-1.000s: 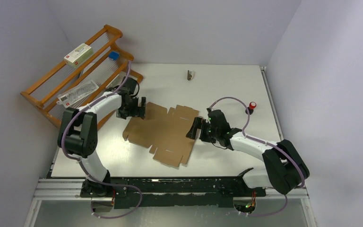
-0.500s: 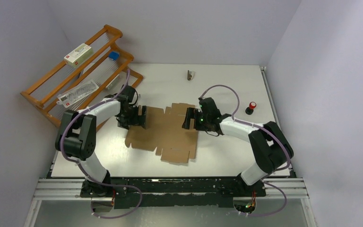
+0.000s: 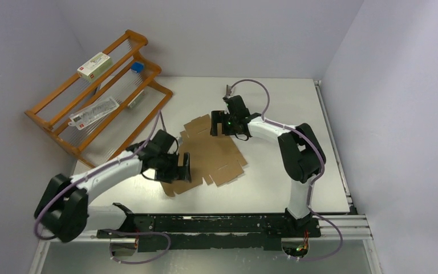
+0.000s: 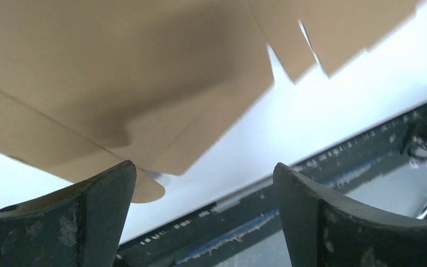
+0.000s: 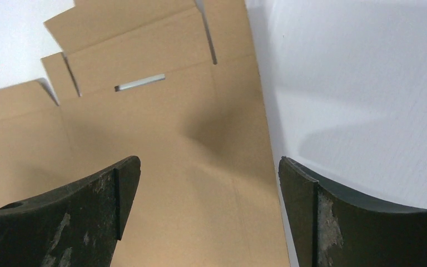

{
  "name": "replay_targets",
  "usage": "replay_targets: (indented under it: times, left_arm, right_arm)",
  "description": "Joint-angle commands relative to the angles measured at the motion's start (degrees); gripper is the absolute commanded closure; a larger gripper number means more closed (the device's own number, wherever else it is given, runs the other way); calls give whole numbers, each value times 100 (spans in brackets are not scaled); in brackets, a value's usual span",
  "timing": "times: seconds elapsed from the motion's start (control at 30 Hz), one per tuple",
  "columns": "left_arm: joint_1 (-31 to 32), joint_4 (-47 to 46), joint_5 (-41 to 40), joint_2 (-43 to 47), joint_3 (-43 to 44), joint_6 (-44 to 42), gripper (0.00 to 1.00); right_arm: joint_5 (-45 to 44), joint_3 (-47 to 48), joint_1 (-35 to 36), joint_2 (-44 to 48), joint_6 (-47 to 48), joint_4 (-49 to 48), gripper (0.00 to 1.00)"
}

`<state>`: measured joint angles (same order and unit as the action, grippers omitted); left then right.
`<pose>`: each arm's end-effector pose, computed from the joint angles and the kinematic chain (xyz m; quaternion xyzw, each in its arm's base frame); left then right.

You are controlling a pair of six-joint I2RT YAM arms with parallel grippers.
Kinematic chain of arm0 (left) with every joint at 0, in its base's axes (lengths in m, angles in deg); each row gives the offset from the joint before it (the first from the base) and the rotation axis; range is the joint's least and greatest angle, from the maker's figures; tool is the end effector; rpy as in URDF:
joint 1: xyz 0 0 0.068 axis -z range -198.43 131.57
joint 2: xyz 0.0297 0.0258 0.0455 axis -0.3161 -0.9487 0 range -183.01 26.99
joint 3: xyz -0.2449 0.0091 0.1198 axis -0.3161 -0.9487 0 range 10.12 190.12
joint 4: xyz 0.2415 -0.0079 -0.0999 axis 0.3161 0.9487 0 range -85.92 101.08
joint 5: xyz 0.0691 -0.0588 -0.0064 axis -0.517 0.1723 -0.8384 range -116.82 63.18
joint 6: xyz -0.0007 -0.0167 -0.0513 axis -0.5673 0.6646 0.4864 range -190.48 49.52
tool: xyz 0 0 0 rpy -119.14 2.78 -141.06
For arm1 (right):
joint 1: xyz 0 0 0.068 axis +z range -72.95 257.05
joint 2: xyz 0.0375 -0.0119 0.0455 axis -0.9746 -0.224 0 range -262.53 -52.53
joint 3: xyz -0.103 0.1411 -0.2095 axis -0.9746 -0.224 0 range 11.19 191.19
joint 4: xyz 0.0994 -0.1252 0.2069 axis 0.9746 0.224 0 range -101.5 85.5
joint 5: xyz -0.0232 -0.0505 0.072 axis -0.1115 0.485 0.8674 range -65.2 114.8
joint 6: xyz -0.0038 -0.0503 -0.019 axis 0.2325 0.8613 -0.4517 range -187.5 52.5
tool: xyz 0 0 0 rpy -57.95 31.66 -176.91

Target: Fold the paper box

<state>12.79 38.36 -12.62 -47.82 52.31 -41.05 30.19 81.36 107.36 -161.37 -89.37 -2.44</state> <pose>0.1940 -0.1278 0.1869 0.0399 0.9717 -0.2049 0.1105 0.3504 0.2086 0.1762 -0.0854 0.9279 0.1978 0.3042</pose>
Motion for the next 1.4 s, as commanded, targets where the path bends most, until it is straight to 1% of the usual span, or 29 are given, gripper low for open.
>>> replay_targets:
  times: [0.0, 0.07, 0.1, 0.2, 0.23, 0.4, 0.53, 0.63, 0.73, 0.83, 0.93, 1.03, 1.17, 1.37]
  left_arm:
    - [719, -187, 146, 938, -477, 1275, 2]
    - [817, -7, 60, 1364, -542, 1417, 2]
    - [817, 187, -133, 1528, -468, 1378, 2]
    - [738, 783, -1140, 1683, 49, 991, 2]
    - [667, 887, -1362, 1584, 274, 817, 2]
    - [-18, 895, -1634, 475, 1235, -393, 2]
    - [-618, 570, -1649, -337, 1785, -1285, 2]
    - [-1057, 418, -1505, -981, 2240, -1752, 2]
    - [-1265, 308, -1252, -1590, 2706, -2001, 2]
    - [-1332, 354, -1081, -2170, 3118, -2137, 2]
    - [-1363, 401, -931, -2701, 3411, -2261, 2]
    - [-1415, 391, -927, -3049, 3589, -2350, 2]
    - [-1461, 386, -717, -3427, 3701, -2397, 2]
    - [-1467, 387, -417, -3501, 3491, -2346, 2]
  right_arm:
    - [130, 402, -2, -193, 492, 204, 0]
    - [72, 504, -22, -155, 542, 264, 0]
    - [44, 509, -36, -98, 540, 281, 0]
    - [26, 270, -77, 224, 460, 249, 0]
    - [58, 126, -93, 374, 411, 216, 0]
    - [76, -1011, -192, 1289, -66, -15, 0]
    - [226, -1989, -366, 2116, -531, -208, 0]
    - [330, -2602, -483, 2758, -880, -266, 0]
    - [334, -3153, -540, 3394, -1188, -279, 0]
    - [358, -3558, -552, 3772, -1370, -367, 2]
    - [402, -3918, -562, 3958, -1492, -457, 4]
    - [539, -4196, -561, 4078, -1648, -606, 9]
    - [749, -4455, -561, 4075, -1877, -857, 16]
    - [1203, -4734, -561, 3634, -2140, -1569, 28]
